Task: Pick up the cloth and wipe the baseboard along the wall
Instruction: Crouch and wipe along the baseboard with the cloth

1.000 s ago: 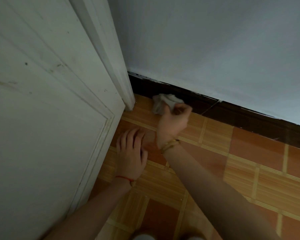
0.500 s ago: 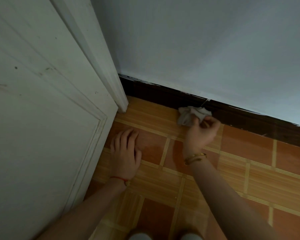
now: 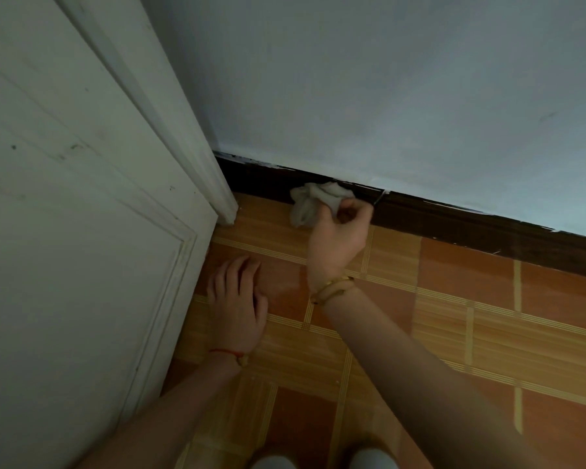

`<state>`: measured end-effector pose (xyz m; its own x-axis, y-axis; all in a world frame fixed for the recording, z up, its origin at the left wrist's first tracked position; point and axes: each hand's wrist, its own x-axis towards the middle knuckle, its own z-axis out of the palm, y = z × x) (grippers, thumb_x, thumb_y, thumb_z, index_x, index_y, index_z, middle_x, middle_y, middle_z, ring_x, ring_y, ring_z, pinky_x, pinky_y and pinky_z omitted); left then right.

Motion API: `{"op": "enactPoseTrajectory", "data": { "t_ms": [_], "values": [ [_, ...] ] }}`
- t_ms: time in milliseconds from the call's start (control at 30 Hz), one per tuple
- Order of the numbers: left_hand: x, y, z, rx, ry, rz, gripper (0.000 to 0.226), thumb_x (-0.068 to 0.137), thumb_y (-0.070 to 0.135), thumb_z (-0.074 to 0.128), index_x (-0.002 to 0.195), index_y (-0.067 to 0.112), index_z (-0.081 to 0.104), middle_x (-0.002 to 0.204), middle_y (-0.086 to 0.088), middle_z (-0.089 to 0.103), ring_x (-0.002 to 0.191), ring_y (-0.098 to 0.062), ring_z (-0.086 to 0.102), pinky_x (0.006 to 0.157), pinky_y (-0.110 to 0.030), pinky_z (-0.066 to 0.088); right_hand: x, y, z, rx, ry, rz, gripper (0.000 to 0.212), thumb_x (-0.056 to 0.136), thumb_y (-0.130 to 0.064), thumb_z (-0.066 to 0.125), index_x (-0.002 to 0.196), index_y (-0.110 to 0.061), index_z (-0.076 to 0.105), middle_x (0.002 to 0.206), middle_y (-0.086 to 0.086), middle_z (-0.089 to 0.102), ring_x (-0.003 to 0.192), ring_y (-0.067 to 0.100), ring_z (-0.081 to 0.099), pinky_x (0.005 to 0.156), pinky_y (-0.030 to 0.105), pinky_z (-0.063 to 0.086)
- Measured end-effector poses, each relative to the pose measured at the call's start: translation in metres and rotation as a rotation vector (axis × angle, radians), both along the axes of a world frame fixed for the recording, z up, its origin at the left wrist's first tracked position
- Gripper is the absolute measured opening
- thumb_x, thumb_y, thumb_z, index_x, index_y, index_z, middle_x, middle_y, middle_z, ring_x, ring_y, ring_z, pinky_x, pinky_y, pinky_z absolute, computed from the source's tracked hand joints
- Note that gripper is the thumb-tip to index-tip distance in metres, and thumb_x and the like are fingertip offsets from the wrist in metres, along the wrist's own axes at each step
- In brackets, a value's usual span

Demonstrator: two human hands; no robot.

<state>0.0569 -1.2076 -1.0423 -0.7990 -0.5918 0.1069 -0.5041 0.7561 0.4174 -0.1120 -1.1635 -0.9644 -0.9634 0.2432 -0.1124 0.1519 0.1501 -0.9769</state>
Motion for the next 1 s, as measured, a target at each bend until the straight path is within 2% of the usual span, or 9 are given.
{"op": "enactPoseTrajectory", "data": {
  "t_ms": [100,267,367,433,500,667,767,900,1000],
  "values": [
    [0.0,0.0,0.001,0.007,0.004,0.001,0.049,0.089,0.022,0.044,0.135,0.009,0.057,0.14,-0.013,0.053,0.13,-0.034,0.045,0.109,-0.056,0.035,-0.013,0.034,-0.001,0.038,0.037,-0.075,0.026,0.078,-0.003,0.068,0.091,-0.018,0.052,0.088,-0.006,0.059,0.081,0.009,0.059,0.078,0.028,0.053],
    [-0.001,-0.001,0.003,0.003,0.007,-0.011,0.048,0.089,0.02,0.045,0.135,0.009,0.057,0.14,-0.012,0.053,0.129,-0.034,0.046,0.108,-0.057,0.036,-0.03,0.071,0.003,0.023,0.081,-0.206,0.025,0.082,-0.008,0.07,0.101,-0.006,0.053,0.093,0.001,0.061,0.076,0.003,0.058,0.065,0.013,0.048],
    [-0.001,-0.001,0.003,0.001,0.01,-0.005,0.048,0.09,0.02,0.045,0.135,0.009,0.057,0.14,-0.011,0.052,0.129,-0.033,0.045,0.11,-0.056,0.035,-0.024,0.064,0.001,0.017,0.08,-0.195,0.029,0.081,-0.012,0.073,0.101,-0.007,0.053,0.095,0.005,0.063,0.079,0.007,0.059,0.066,0.015,0.05],
    [-0.002,0.0,0.003,0.0,0.007,-0.001,0.048,0.09,0.02,0.045,0.135,0.009,0.057,0.14,-0.012,0.052,0.129,-0.033,0.045,0.11,-0.055,0.035,-0.018,0.045,0.0,0.004,0.037,-0.15,0.027,0.079,-0.01,0.074,0.096,-0.012,0.053,0.089,-0.003,0.061,0.077,0.005,0.058,0.068,0.016,0.05],
    [-0.001,0.0,0.002,-0.001,0.008,0.006,0.049,0.089,0.021,0.044,0.135,0.01,0.056,0.14,-0.012,0.052,0.129,-0.033,0.045,0.11,-0.055,0.035,-0.007,0.017,-0.001,0.001,0.001,-0.085,0.028,0.076,-0.006,0.074,0.09,-0.016,0.052,0.084,-0.007,0.059,0.075,0.006,0.058,0.071,0.022,0.051],
    [0.0,-0.002,0.0,-0.034,0.009,-0.003,0.051,0.088,0.024,0.045,0.137,0.011,0.049,0.14,-0.014,0.048,0.129,-0.036,0.044,0.11,-0.058,0.037,0.023,-0.061,-0.011,-0.035,-0.067,0.106,0.031,0.069,0.003,0.073,0.087,-0.012,0.054,0.091,0.007,0.063,0.083,0.019,0.06,0.076,0.029,0.051],
    [0.0,-0.001,-0.003,-0.083,-0.001,0.011,0.051,0.088,0.027,0.044,0.135,0.01,0.044,0.138,-0.014,0.042,0.127,-0.036,0.04,0.109,-0.056,0.036,0.032,-0.092,-0.011,-0.046,-0.095,0.146,0.031,0.066,0.006,0.072,0.083,-0.01,0.052,0.087,0.012,0.061,0.079,0.022,0.057,0.071,0.027,0.045],
    [0.0,0.0,-0.002,-0.081,0.03,0.006,0.051,0.086,0.025,0.047,0.135,0.01,0.046,0.137,-0.016,0.047,0.126,-0.036,0.042,0.109,-0.052,0.031,0.031,-0.083,-0.01,-0.045,-0.061,0.156,0.026,0.07,0.005,0.071,0.085,-0.008,0.054,0.088,0.01,0.061,0.081,0.019,0.057,0.075,0.028,0.048],
    [-0.001,-0.001,0.003,-0.027,0.019,-0.009,0.051,0.086,0.022,0.048,0.136,0.011,0.052,0.14,-0.013,0.051,0.128,-0.034,0.044,0.11,-0.055,0.035,0.021,-0.052,-0.003,-0.062,-0.036,0.105,0.022,0.075,-0.001,0.072,0.088,-0.01,0.056,0.088,0.004,0.062,0.079,0.011,0.057,0.074,0.019,0.049]
  ]
}}
